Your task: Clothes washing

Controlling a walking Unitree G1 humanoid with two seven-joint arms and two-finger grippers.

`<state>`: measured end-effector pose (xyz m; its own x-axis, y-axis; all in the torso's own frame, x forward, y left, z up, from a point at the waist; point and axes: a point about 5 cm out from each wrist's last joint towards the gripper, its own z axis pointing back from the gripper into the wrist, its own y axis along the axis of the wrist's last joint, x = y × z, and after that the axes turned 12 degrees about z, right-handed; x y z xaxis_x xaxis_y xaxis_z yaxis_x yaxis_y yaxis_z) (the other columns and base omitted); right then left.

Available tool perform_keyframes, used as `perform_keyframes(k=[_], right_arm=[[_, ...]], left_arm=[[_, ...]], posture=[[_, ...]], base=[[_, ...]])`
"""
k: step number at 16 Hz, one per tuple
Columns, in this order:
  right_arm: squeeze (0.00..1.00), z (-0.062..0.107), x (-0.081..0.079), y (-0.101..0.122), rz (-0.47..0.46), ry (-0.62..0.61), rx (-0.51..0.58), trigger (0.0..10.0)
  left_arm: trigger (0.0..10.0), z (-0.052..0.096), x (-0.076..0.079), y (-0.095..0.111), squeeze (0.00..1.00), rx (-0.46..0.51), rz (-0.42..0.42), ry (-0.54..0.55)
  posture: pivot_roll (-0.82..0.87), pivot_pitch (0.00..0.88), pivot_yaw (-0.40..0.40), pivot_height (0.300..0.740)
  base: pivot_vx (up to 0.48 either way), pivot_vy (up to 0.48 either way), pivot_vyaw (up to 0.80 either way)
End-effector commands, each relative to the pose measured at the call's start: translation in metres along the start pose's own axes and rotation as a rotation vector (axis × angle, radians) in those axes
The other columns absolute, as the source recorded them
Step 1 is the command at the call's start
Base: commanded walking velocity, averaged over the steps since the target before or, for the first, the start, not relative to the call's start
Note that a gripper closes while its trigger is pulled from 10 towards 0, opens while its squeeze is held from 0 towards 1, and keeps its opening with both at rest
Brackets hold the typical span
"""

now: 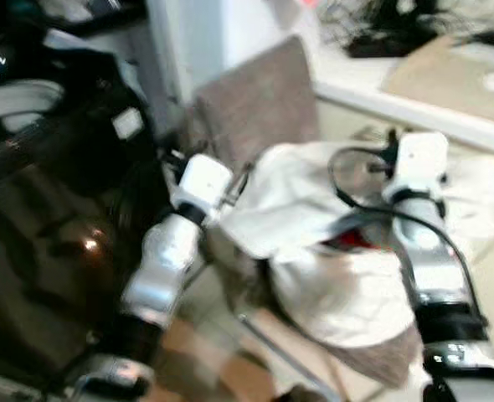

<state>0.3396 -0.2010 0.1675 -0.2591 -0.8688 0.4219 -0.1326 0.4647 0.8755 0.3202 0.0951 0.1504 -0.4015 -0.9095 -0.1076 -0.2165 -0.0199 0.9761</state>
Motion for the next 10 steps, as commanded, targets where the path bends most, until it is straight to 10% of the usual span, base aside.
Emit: perform_keyframes(k=[1,4,5,10], right_arm=[[0.00,-0.002,0.000,0.008,-0.004,-0.008,0.056,10.0],[0.06,-0.011,0.005,0.019,0.004,-0.023,0.068,10.0],[1.00,-0.012,0.005,0.020,-0.004,-0.023,0.071,10.0],[1.00,-0.008,-0.001,0.007,-0.082,-0.018,0.018,10.0]], left_arm=[[10.0,-0.001,-0.006,0.005,0.00,0.017,-0.011,0.002],[10.0,-0.001,-0.005,0.005,0.00,0.017,-0.009,0.002],[10.0,-0.001,-0.005,0.005,0.00,0.016,-0.010,0.002],[10.0,0.000,-0.004,0.002,0.00,0.009,-0.009,0.007]], posture=[[-0.13,0.000,0.060,0.740],[-0.13,0.000,0.059,0.740],[-0.13,0.000,0.058,0.740],[-0.12,0.000,0.051,0.740]], base=[[0.000,0.000,-0.70],[0.000,0.000,-0.38],[0.000,0.000,0.00],[0.000,0.000,0.00]])
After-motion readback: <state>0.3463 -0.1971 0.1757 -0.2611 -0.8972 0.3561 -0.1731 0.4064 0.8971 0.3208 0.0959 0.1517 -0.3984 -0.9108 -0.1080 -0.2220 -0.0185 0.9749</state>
